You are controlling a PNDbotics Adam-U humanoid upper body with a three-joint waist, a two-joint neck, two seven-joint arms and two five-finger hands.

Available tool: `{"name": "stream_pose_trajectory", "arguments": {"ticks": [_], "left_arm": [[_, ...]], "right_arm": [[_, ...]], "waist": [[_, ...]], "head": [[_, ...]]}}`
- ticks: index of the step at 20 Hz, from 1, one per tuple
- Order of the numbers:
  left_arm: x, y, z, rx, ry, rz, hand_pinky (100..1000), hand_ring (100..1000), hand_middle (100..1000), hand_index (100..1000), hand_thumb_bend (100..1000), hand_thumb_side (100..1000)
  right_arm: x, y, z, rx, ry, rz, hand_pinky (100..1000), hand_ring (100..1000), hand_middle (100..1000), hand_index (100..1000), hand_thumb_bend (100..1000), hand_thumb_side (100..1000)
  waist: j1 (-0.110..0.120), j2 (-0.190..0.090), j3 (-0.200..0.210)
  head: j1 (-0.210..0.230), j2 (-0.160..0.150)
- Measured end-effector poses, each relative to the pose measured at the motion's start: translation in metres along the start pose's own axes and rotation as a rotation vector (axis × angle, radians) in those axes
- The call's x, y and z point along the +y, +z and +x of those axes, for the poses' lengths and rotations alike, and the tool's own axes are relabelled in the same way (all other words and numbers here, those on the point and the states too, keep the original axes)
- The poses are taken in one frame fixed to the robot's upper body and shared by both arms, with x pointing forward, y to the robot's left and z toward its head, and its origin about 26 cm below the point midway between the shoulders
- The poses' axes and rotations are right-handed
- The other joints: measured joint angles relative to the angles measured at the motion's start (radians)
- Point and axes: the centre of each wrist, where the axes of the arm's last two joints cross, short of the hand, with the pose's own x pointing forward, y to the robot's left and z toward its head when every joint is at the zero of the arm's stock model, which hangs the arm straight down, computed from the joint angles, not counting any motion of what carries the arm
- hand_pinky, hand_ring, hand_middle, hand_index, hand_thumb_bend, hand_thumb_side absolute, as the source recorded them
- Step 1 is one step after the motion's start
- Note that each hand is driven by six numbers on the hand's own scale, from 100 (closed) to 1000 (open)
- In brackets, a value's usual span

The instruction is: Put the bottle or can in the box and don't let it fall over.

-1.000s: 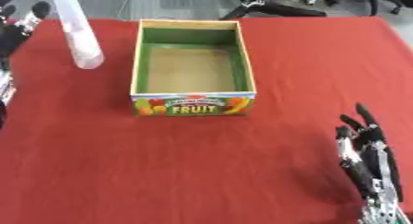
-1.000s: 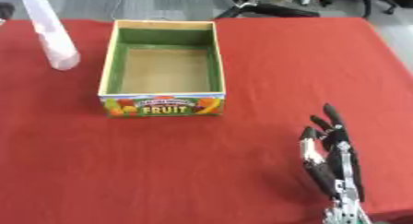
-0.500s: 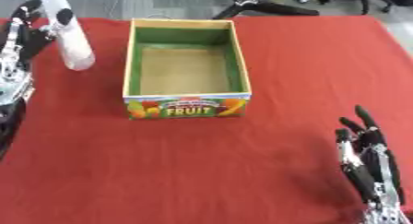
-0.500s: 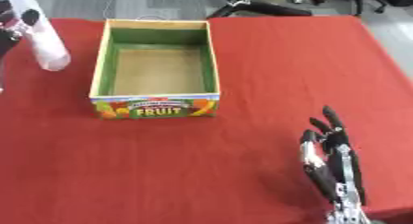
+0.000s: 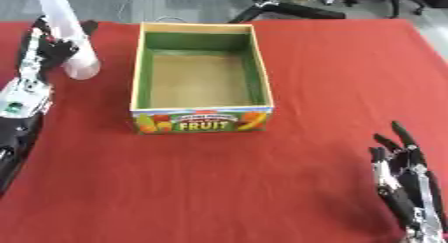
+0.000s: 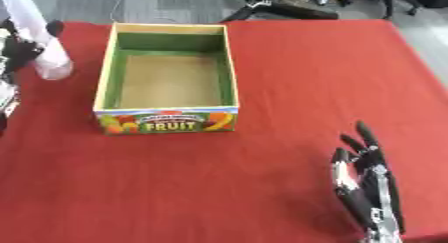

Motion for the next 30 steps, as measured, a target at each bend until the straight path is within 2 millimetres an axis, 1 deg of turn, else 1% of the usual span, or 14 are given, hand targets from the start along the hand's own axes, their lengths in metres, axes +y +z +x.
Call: {"name": "stream_pose_trajectory", "arguments": {"ticks": [2,4,5,7,8,11,12,13,14,15,16,19,25,30], "left_arm": [[0.0,0.0,0.0,0.009,-0.008,0.012,841,1000,851,875,759,485],[-0.001,0.0,0.0,0.019,-0.018,0.022,811,1000,808,853,696,427],[-0.002,0.0,0.0,0.024,-0.022,0.027,785,1000,769,833,627,361],[-0.003,0.0,0.0,0.033,-0.028,0.031,753,1000,722,804,555,286],[-0.004,0.001,0.0,0.037,-0.031,0.032,749,1000,717,799,548,278],[-0.004,0.001,0.0,0.044,-0.038,0.029,661,1000,602,732,380,101],[-0.004,0.001,0.0,0.046,-0.039,0.027,639,1000,576,717,307,100],[-0.004,0.001,0.0,0.048,-0.04,0.024,583,1000,520,684,177,100],[-0.004,0.001,0.0,0.049,-0.041,0.023,565,1000,502,672,156,100],[-0.004,0.001,0.0,0.049,-0.042,0.021,504,1000,448,633,100,100],[-0.004,0.0,0.0,0.046,-0.043,0.021,455,994,407,602,100,100],[-0.004,0.001,0.002,0.03,-0.044,0.024,298,859,269,493,100,129],[0.005,-0.002,0.018,-0.05,-0.072,0.031,264,800,235,465,100,128],[0.012,-0.007,0.057,-0.179,-0.072,0.01,260,759,233,461,100,129]], "right_arm": [[0.001,0.0,0.0,0.0,-0.003,0.0,796,883,1000,965,100,470],[0.001,0.0,0.0,-0.001,-0.006,-0.001,796,883,1000,965,100,470],[0.002,0.0,0.0,-0.001,-0.008,-0.001,796,883,1000,965,100,470],[0.002,0.0,0.0,-0.001,-0.009,-0.001,796,883,1000,965,100,470],[0.002,0.0,0.0,-0.001,-0.009,-0.001,796,883,1000,965,100,470],[0.002,0.0,0.0,-0.002,-0.009,0.0,796,883,1000,965,100,470],[0.002,0.0,0.0,-0.002,-0.009,0.0,795,883,1000,965,100,470],[0.002,0.0,0.0,-0.002,-0.009,0.0,796,883,1000,965,100,469],[0.002,0.0,0.0,-0.002,-0.009,0.0,796,883,1000,965,100,470],[0.002,0.0,0.0,-0.002,-0.009,0.0,796,882,1000,965,100,470],[0.002,0.0,0.0,-0.002,-0.009,0.0,796,882,1000,965,100,470],[0.002,0.0,0.0,-0.002,-0.009,0.0,796,882,1000,965,100,470],[0.002,0.0,0.0,-0.001,-0.009,0.0,795,882,1000,965,100,470],[0.001,0.001,0.0,0.0,-0.008,-0.001,795,882,1000,965,100,470]], "waist": [[0.0,0.001,-0.002],[0.0,0.001,-0.003],[0.0,0.001,-0.003],[0.0,0.001,-0.003],[0.0,0.001,-0.003],[0.0,0.001,-0.002],[0.0,0.001,-0.001],[0.0,0.001,0.0],[0.0,0.001,0.001],[0.0,0.001,0.001],[0.0,0.001,0.002],[0.0,0.001,0.007],[0.0,0.001,0.016],[0.0,0.0,0.022]], "head": [[0.003,0.0],[0.004,0.0],[0.004,0.0],[0.004,0.0],[0.004,0.0],[0.004,0.0],[0.004,0.0],[0.004,0.0],[0.004,0.0],[0.004,0.0],[0.004,0.0],[0.004,0.0],[-0.001,0.001],[-0.004,0.001]]}}
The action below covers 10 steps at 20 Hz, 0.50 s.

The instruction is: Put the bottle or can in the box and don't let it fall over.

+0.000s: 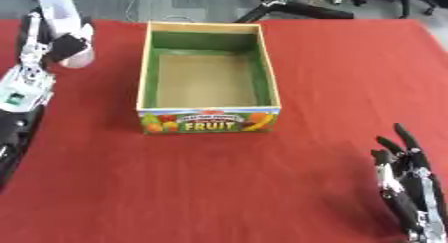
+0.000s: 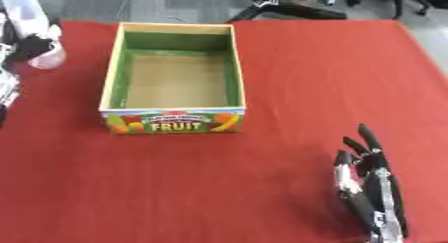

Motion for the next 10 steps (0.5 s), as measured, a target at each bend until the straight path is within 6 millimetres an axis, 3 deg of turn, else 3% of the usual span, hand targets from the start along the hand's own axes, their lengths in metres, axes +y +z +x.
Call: {"name": "stream_pose_trajectory", "arguments": {"ticks": [6,10], "left_arm": [[-0.014,-0.005,0.066,-0.209,0.063,-0.14,268,751,242,465,100,131],[-0.036,0.001,0.094,-0.295,0.087,-0.306,277,773,247,467,100,132]], "right_arm": [[0.0,0.0,0.0,0.001,0.0,0.0,795,882,1000,965,100,470],[0.0,0.0,0.0,0.001,0.0,0.001,795,882,1000,965,100,470]], "waist": [[0.0,-0.002,0.001],[0.0,-0.005,-0.002]], "head": [[-0.005,0.0],[-0.005,0.0]]}}
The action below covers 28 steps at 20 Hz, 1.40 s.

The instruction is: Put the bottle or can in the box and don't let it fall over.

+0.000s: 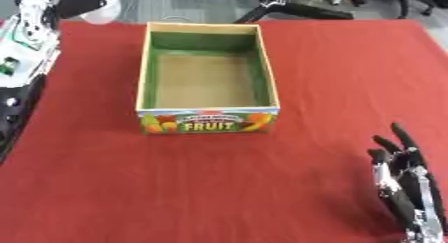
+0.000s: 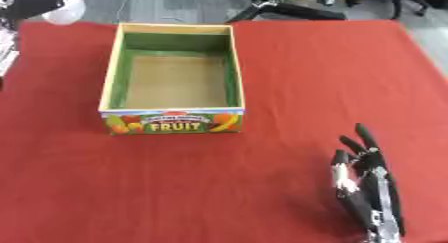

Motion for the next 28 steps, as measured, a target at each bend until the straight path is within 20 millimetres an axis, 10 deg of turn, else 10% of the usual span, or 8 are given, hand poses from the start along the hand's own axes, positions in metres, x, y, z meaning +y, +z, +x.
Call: {"name": "stream_pose_trajectory", "arguments": {"ticks": [8,12,14,18,28], "left_arm": [[-0.064,0.0,-0.012,0.006,0.079,-0.283,323,828,257,483,100,121],[-0.084,0.004,-0.032,0.05,0.119,-0.317,520,932,362,574,100,100],[-0.09,0.007,-0.039,0.063,0.121,-0.326,724,1000,472,647,385,100],[-0.094,0.01,-0.046,0.056,0.075,-0.329,880,1000,827,852,936,418],[-0.084,0.022,-0.05,0.006,-0.061,-0.326,961,1000,986,935,1000,524]], "right_arm": [[0.0,0.0,0.0,-0.001,-0.001,0.01,795,881,1000,965,100,470],[0.002,0.0,0.0,-0.001,-0.003,0.017,795,881,1000,965,100,470],[0.002,0.0,0.0,-0.001,-0.005,0.018,794,881,1000,965,100,470],[0.002,0.0,0.0,-0.001,-0.006,0.018,794,881,1000,965,100,470],[0.002,0.0,0.0,-0.001,-0.006,0.018,794,880,1000,965,100,470]], "waist": [[-0.003,0.0,-0.018],[-0.005,0.0,-0.022],[-0.005,0.0,-0.024],[-0.004,0.0,-0.023],[-0.004,-0.001,-0.011]], "head": [[0.0,-0.001],[0.0,-0.001],[0.0,-0.002],[0.0,-0.005],[-0.014,-0.01]]}}
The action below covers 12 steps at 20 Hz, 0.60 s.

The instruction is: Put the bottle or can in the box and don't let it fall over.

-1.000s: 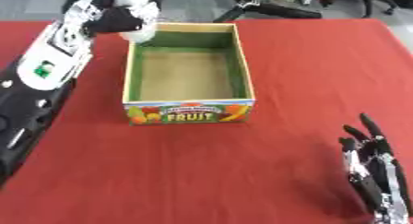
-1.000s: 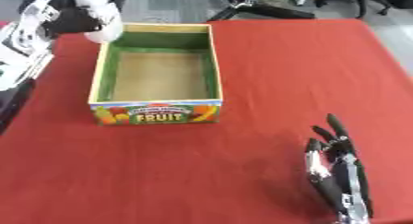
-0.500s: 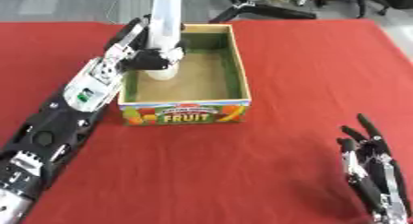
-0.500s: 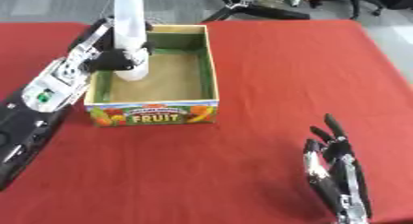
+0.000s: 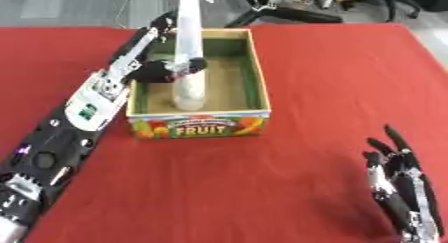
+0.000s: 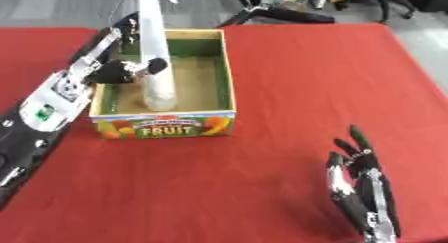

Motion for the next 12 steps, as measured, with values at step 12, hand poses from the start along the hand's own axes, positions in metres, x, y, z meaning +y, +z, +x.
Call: {"name": "stream_pose_trajectory", "arguments": {"ticks": [12], "left_arm": [[0.052,0.075,-0.01,0.016,-0.109,0.164,938,1000,946,914,911,551]], "right_arm": [[-0.012,-0.001,0.0,-0.003,0.032,-0.046,793,879,1000,964,100,470]], "waist": [[0.004,-0.01,0.07]], "head": [[-0.043,-0.003]]}}
